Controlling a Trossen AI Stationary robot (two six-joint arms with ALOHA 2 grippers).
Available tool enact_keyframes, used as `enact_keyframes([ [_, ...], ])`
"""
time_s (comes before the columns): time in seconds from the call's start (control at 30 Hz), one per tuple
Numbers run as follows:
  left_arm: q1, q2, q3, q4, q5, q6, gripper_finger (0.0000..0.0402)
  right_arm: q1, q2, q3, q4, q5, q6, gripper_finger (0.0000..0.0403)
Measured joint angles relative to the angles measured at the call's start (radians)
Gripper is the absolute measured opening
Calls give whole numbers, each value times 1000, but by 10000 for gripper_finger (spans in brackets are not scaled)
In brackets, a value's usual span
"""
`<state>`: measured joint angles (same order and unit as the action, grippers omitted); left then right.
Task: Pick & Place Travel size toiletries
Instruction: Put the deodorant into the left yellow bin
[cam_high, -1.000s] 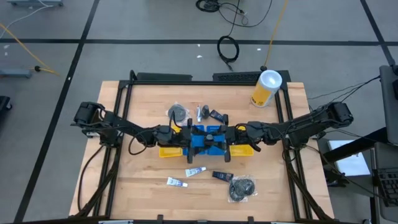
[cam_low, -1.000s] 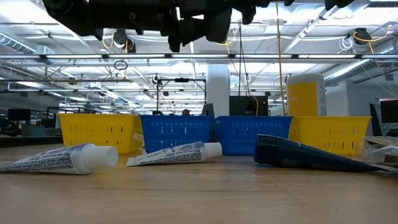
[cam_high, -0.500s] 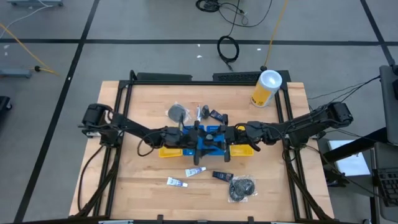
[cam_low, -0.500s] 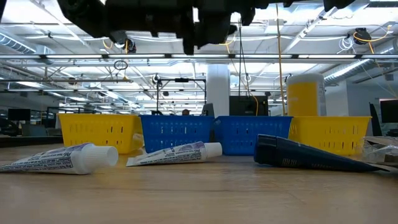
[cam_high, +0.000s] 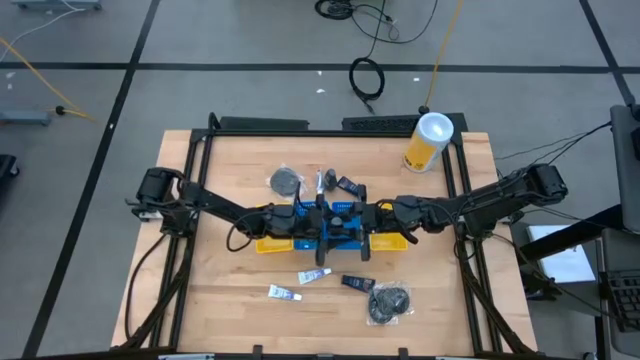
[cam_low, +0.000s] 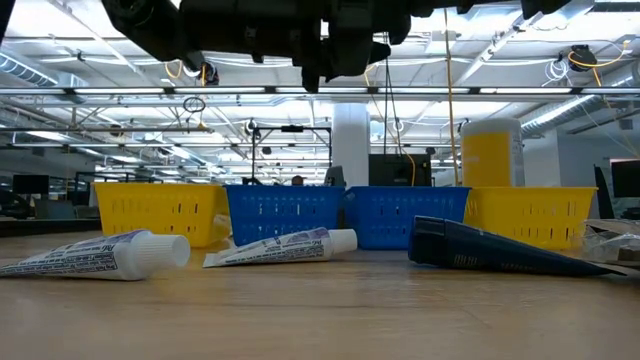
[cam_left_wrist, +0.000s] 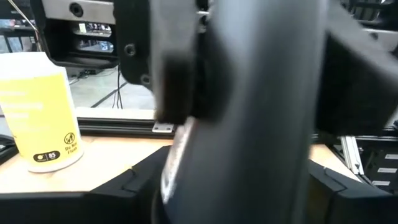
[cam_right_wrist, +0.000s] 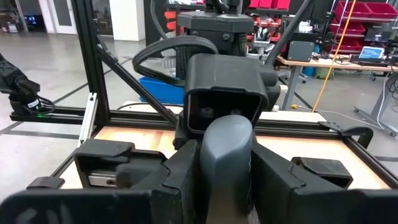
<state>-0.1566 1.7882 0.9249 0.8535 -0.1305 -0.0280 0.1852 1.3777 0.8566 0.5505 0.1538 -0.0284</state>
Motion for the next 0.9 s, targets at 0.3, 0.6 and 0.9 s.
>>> enact_keyframes([
  [0.3,2,-1,0,-13,-1,11,174,0,0,0,-3,0,4,103],
  [0.6,6,-1,-1,-15,25,1,174,0,0,0,-3,2,3,103],
  [0.9,4,-14,-2,-55,30,-12,173,0,0,0,-1,53,5,211],
])
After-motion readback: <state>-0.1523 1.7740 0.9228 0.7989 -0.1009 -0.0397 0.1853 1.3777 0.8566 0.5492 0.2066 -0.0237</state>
